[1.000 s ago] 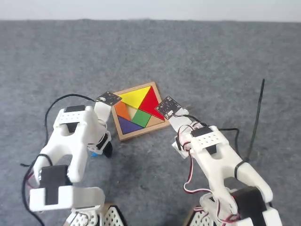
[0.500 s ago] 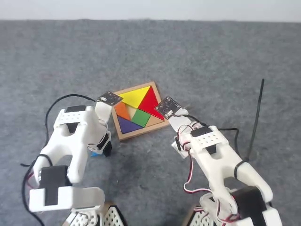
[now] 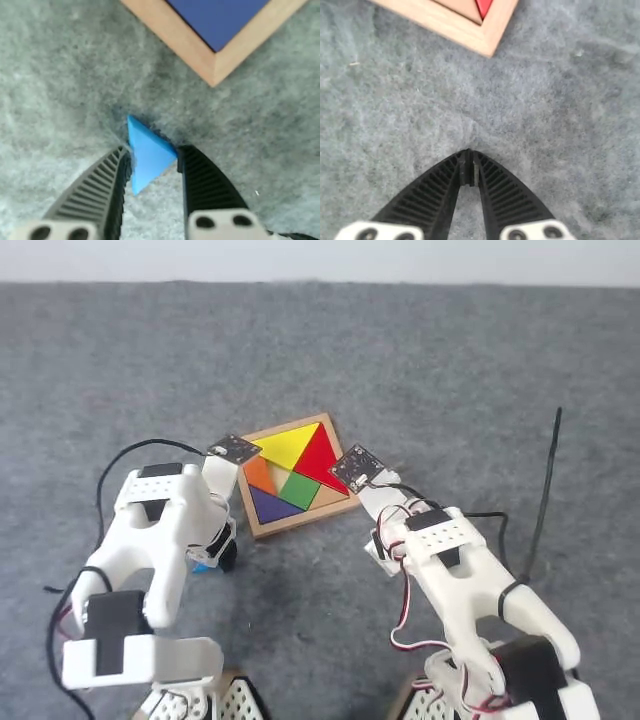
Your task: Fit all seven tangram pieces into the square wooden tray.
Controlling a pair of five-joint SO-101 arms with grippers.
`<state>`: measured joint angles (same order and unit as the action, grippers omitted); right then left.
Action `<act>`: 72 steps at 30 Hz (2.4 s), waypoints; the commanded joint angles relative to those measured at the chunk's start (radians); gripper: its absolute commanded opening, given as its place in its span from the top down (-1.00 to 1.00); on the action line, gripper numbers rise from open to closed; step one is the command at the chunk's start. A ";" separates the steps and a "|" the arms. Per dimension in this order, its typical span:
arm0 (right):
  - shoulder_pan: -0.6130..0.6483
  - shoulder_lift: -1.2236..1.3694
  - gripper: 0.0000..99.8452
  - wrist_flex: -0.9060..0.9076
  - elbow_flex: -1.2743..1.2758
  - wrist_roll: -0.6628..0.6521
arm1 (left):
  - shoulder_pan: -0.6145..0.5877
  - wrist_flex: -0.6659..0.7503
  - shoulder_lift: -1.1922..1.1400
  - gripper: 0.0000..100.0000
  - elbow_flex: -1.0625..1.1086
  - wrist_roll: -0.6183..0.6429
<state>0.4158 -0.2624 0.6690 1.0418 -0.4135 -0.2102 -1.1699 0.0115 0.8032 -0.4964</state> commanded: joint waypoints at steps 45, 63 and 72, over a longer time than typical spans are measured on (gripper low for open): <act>0.033 -0.015 0.98 -0.012 0.005 0.003 | 0.242 -0.293 0.394 0.98 -0.383 0.241; 0.033 -0.015 0.98 -0.012 0.005 0.003 | 0.451 0.066 -0.149 0.97 -0.558 0.776; 0.033 -0.015 0.98 -0.012 0.005 0.003 | 0.400 0.207 -0.305 0.97 -0.565 0.961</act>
<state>0.4158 -0.2624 0.6690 1.0403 -0.4135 0.2225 -1.0058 -0.2877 0.2892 0.4135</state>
